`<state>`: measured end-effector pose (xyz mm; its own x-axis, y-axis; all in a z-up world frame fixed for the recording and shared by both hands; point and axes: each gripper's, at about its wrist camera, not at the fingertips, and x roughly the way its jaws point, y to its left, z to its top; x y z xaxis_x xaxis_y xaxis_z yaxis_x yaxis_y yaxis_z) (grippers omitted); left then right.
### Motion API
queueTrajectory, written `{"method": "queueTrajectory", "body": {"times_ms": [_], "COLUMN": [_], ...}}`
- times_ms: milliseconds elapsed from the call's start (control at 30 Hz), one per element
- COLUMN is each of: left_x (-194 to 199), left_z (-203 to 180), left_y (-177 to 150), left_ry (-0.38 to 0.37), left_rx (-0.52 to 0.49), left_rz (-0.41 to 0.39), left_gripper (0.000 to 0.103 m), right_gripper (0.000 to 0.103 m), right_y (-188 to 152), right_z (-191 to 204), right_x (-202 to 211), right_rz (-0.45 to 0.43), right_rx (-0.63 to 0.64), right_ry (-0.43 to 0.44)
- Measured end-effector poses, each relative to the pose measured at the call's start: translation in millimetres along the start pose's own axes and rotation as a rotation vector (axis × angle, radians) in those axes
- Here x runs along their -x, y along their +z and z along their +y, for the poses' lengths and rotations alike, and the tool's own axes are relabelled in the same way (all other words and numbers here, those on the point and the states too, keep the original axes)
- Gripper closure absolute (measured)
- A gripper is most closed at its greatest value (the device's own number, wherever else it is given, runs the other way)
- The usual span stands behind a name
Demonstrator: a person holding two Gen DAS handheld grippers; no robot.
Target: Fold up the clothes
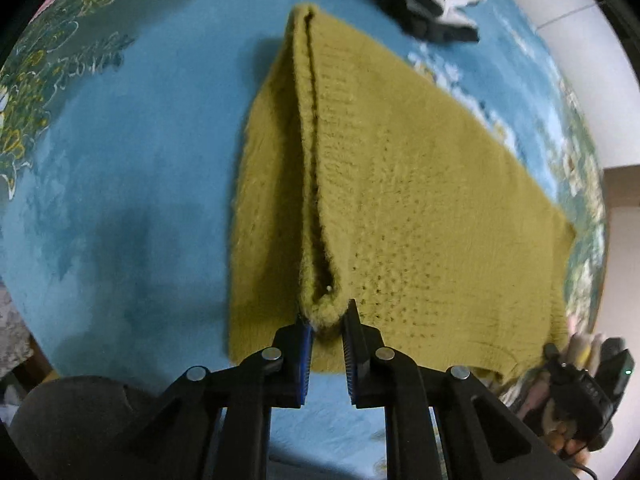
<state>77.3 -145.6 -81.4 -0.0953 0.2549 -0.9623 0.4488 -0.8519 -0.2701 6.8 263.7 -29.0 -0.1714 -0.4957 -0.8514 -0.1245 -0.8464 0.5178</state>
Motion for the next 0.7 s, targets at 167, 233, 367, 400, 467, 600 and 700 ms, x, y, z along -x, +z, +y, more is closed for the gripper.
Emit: {"method": "queueTrajectory", "body": {"times_ms": [167, 233, 367, 400, 467, 600, 700], "left_x": [-2, -1, 9, 15, 24, 40, 49], "left_z": [3, 5, 15, 19, 23, 26, 8], "left_y": [2, 2, 2, 2, 0, 1, -1], "left_ry": [0.074, 0.089, 0.117, 0.118, 0.122, 0.126, 0.078], "left_rx": [0.012, 0.025, 0.083, 0.104, 0.131, 0.162, 0.078], "left_rz": [-0.009, -0.016, -0.07, -0.099, -0.147, -0.24, -0.291], "left_gripper": [0.083, 0.078, 0.062, 0.06, 0.06, 0.06, 0.06], "right_gripper": [0.093, 0.093, 0.092, 0.09, 0.089, 0.063, 0.046], "right_y": [-10, -14, -12, -11, -11, -5, 1], "right_z": [-19, -23, -18, -16, -15, -15, -18], "right_x": [-22, -31, -29, -27, -21, -9, -6], "right_rz": [0.072, 0.095, 0.122, 0.125, 0.117, 0.078, 0.04], "right_rx": [-0.039, -0.048, 0.006, 0.022, 0.049, 0.084, 0.083], "right_ry": [-0.03, -0.033, -0.063, -0.08, -0.112, -0.116, -0.121]}}
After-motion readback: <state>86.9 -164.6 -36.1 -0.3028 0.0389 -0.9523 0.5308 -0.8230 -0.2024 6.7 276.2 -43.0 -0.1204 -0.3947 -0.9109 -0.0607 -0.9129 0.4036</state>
